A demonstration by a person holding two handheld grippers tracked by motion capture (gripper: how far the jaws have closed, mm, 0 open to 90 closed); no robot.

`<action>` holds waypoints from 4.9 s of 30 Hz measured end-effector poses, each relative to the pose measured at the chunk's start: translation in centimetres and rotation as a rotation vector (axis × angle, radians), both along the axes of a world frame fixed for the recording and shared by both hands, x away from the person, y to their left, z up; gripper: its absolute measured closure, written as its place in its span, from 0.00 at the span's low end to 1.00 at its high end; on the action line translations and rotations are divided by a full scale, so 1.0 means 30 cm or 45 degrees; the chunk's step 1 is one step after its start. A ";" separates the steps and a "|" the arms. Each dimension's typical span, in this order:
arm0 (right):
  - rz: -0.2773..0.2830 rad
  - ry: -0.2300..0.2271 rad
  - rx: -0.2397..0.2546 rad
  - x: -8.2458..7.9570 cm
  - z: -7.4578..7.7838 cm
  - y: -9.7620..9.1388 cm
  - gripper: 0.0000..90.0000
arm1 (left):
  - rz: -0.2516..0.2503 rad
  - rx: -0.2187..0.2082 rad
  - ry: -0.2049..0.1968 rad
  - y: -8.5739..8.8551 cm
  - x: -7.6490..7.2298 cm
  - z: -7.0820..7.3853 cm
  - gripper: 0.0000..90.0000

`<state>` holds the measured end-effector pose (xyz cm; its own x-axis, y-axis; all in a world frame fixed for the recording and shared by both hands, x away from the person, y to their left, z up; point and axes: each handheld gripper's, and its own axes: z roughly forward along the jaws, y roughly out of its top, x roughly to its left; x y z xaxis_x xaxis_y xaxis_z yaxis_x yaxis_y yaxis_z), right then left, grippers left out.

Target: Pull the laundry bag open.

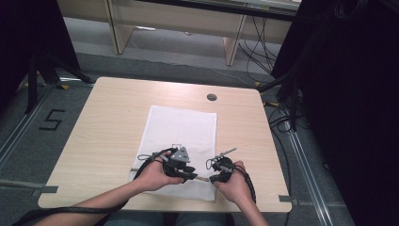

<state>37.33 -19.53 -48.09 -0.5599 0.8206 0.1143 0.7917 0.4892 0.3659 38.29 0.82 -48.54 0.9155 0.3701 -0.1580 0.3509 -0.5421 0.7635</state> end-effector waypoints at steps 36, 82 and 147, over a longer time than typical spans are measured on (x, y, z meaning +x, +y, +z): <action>-0.018 0.015 0.016 0.004 -0.001 -0.005 1.00 | -0.118 0.108 0.025 -0.126 0.033 -0.066 0.89; 0.011 -0.002 0.004 0.002 -0.001 -0.003 1.00 | -0.075 0.098 0.076 -0.126 0.021 -0.057 0.97; 0.002 -0.008 0.007 -0.003 -0.002 -0.003 1.00 | -0.046 0.060 0.099 -0.057 0.019 -0.020 0.97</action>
